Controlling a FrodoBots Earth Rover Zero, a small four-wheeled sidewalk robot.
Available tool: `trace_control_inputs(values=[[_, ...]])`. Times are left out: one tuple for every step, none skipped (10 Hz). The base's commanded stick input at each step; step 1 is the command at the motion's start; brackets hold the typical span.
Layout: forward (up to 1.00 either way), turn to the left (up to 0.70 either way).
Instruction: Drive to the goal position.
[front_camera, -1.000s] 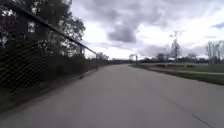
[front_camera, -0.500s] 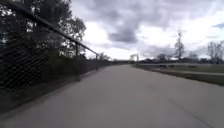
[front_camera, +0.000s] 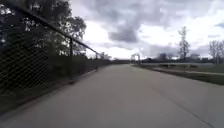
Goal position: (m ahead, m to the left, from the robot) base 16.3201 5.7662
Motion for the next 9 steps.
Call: trace_control_inputs(values=[[1.0,0.17],[1.0,0.18],[1.0,0.16],[1.0,0.11],[1.0,0.09],[1.0,0.06],[1.0,0.05],[1.0,0.05],[1.0,0.05]])
